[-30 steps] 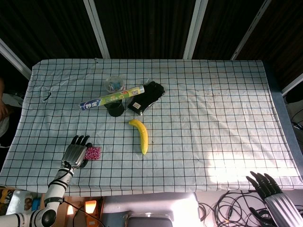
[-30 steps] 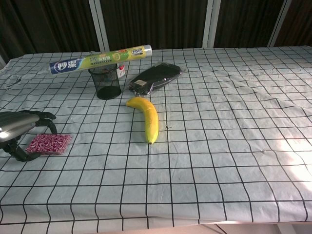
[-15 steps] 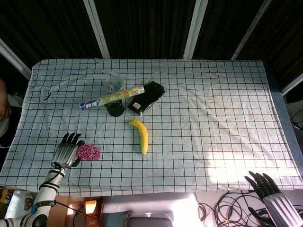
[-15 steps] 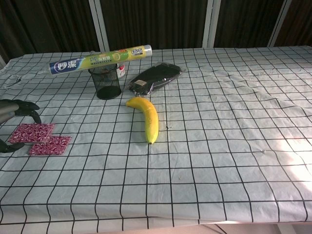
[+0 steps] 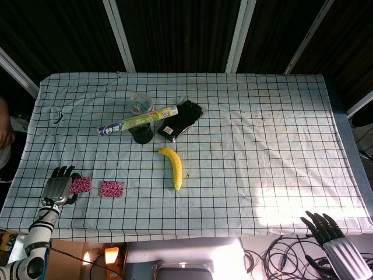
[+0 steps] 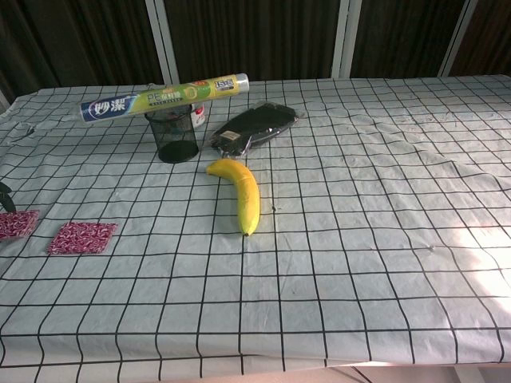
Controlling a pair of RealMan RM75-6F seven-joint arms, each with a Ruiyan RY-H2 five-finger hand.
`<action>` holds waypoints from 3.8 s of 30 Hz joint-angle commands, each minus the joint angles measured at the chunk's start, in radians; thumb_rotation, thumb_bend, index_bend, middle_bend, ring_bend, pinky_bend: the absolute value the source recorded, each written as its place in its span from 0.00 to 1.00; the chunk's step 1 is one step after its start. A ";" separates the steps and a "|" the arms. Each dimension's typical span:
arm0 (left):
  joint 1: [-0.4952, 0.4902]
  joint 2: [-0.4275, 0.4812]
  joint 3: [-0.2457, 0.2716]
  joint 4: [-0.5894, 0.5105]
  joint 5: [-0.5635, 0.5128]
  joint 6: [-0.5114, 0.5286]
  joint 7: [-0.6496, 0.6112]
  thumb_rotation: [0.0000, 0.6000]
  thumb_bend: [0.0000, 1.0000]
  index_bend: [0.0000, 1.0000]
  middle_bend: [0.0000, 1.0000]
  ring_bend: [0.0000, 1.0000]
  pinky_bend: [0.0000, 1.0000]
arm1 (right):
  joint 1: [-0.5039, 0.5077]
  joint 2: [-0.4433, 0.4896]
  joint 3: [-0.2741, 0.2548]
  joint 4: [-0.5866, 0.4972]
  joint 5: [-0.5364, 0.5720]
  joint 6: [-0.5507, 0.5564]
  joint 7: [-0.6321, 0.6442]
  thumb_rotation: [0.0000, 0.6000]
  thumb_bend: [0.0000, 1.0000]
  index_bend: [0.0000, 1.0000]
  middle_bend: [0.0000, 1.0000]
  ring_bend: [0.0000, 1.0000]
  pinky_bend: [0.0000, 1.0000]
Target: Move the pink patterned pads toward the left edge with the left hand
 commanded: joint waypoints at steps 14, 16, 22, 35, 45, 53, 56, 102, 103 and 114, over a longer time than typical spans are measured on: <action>-0.002 0.014 -0.010 -0.050 0.020 -0.024 -0.018 1.00 0.36 0.00 0.00 0.00 0.00 | 0.001 0.002 -0.003 0.001 -0.005 0.001 0.003 1.00 0.20 0.00 0.00 0.00 0.00; -0.004 0.022 -0.008 -0.090 0.051 -0.014 -0.020 1.00 0.36 0.00 0.00 0.00 0.00 | 0.001 0.003 -0.003 0.000 -0.004 0.002 0.004 1.00 0.20 0.00 0.00 0.00 0.00; -0.016 0.021 0.014 -0.192 0.141 0.010 0.020 1.00 0.36 0.08 0.00 0.00 0.00 | 0.004 0.003 -0.002 -0.001 -0.002 -0.004 0.003 1.00 0.20 0.00 0.00 0.00 0.00; -0.060 -0.079 0.005 -0.190 0.040 0.029 0.195 1.00 0.36 0.15 0.00 0.00 0.00 | -0.005 0.008 -0.005 0.015 -0.011 0.027 0.031 1.00 0.20 0.00 0.00 0.00 0.00; -0.072 -0.091 -0.004 -0.145 0.008 0.007 0.171 1.00 0.35 0.22 0.00 0.00 0.00 | -0.006 0.009 -0.005 0.016 -0.011 0.028 0.033 1.00 0.20 0.00 0.00 0.00 0.00; -0.078 -0.101 -0.003 -0.126 0.006 0.004 0.162 1.00 0.36 0.26 0.00 0.00 0.00 | -0.006 0.008 -0.005 0.016 -0.010 0.027 0.031 1.00 0.20 0.00 0.00 0.00 0.00; -0.081 -0.104 -0.003 -0.119 -0.002 -0.003 0.160 1.00 0.35 0.27 0.00 0.00 0.00 | -0.007 0.009 -0.004 0.017 -0.010 0.030 0.034 1.00 0.20 0.00 0.00 0.00 0.00; 0.069 0.066 0.122 -0.206 0.284 0.168 -0.020 1.00 0.36 0.53 0.06 0.00 0.00 | -0.006 0.006 -0.003 0.012 -0.009 0.021 0.022 1.00 0.20 0.00 0.00 0.00 0.00; 0.072 0.068 0.124 -0.204 0.289 0.169 -0.025 1.00 0.36 0.52 0.06 0.00 0.00 | -0.006 0.006 -0.003 0.012 -0.009 0.021 0.022 1.00 0.20 0.00 0.00 0.00 0.00; 0.135 -0.021 0.149 -0.029 0.343 0.170 -0.061 1.00 0.34 0.29 0.01 0.00 0.00 | 0.005 -0.001 -0.005 -0.005 -0.008 -0.014 -0.011 1.00 0.20 0.00 0.00 0.00 0.00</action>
